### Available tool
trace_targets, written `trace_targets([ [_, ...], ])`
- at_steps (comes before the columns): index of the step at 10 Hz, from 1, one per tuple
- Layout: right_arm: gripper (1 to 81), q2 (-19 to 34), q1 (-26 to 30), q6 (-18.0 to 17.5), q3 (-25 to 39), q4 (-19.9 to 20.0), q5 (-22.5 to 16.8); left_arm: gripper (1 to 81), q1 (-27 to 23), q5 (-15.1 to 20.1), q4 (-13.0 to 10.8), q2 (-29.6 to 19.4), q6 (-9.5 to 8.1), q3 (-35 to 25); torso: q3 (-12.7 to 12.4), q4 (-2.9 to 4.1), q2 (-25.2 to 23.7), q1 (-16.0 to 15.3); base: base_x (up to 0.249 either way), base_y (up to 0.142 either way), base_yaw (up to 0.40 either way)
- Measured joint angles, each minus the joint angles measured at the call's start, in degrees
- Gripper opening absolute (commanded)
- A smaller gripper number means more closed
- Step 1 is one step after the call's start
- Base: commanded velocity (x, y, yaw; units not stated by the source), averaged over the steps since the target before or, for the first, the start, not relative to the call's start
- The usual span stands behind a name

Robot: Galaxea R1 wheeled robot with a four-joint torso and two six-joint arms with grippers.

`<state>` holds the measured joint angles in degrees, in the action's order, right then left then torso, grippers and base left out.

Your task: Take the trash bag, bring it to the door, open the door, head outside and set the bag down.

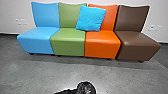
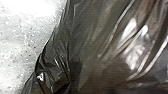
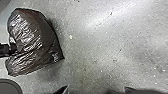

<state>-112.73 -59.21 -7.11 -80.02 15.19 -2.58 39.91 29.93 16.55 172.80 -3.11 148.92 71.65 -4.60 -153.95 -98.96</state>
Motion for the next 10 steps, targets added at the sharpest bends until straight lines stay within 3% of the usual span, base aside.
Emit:
trace_targets([
  [4,81.1,0.0,-0.2,0.0,0.0,0.0,0.0,81.1,1.2,-0.6,0.7,-0.1,0.05,2.0,0.0,0.0,0.0,0.0,0.0,0.0,0.0],
  [5,81.1,0.0,-0.2,0.0,0.0,0.0,0.0,1.0,1.2,-0.7,1.5,-0.3,0.02,2.1,0.0,0.0,0.0,0.0,0.0,0.0,0.0],
  [10,81.1,0.0,-0.3,0.0,0.0,0.0,0.0,1.0,1.2,-0.4,1.4,-0.3,0.63,1.9,0.0,0.0,0.0,0.0,0.0,0.0,0.0],
])
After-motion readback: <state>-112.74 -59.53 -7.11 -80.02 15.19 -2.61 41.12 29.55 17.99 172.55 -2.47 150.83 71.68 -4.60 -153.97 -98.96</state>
